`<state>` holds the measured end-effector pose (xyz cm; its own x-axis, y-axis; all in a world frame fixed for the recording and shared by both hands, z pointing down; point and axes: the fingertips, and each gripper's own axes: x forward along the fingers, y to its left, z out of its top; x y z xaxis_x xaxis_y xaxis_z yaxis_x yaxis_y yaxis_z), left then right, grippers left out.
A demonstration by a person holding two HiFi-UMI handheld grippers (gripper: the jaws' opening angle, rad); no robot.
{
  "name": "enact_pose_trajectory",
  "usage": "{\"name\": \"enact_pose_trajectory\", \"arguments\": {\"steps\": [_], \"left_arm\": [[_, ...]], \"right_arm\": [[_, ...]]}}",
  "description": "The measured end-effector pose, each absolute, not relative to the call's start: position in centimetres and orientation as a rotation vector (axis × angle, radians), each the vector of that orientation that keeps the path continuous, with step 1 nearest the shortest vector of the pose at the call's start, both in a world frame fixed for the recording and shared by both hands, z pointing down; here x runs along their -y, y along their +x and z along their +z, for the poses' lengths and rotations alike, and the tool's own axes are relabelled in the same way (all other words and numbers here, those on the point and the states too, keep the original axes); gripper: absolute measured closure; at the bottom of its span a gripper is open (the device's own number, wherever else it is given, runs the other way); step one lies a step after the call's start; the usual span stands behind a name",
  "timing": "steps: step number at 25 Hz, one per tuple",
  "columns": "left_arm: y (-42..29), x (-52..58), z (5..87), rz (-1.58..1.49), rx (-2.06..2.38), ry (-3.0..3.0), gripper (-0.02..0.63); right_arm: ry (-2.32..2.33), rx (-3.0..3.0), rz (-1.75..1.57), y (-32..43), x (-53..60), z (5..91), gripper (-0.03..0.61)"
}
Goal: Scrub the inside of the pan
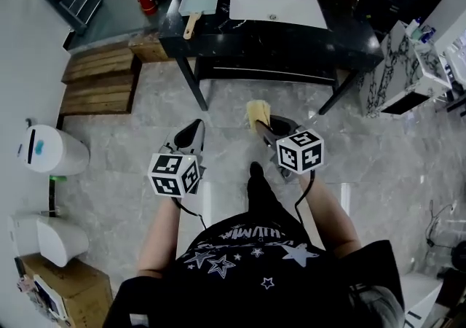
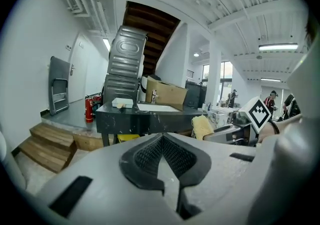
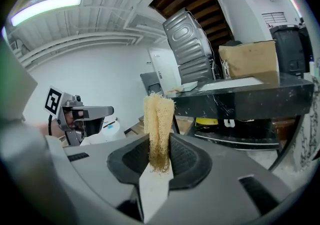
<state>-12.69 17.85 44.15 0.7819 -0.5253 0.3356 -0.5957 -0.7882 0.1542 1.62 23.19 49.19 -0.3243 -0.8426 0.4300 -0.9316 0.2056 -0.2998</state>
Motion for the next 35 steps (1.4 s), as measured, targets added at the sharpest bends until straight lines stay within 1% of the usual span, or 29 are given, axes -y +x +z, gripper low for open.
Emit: {"name": "enact_pose_trajectory", "arguments": {"steps": [8, 16, 21, 28, 35], "left_arm": [[-6.7, -8.6, 42.7, 0.373, 1.057, 2.717, 0.606], [-2.7, -2.9, 42.0, 0.385, 1.164, 2.7, 0.606], [-1.8, -0.7, 41.6, 0.397, 1.227, 2.684, 0.606], [-2.7, 2.3, 41.2, 0.419, 1.258, 2.622, 0.606], [-3.0, 8.2, 40.8, 0.39, 1.221, 2.608, 0.606]], "right_arm": [[1.656, 2.331, 0.733, 9.4, -13.2, 48.1, 0.491], [1.589, 2.381, 0.695, 13.9, -7.1, 47.6, 0.489], [1.565, 2.412, 0.679, 15.0, -4.4, 47.4, 0.489], [1.514, 2.437, 0.674, 14.1, -1.6, 47.2, 0.489], [1.522, 2.422, 0.649, 13.8, 3.9, 46.5, 0.489]]}}
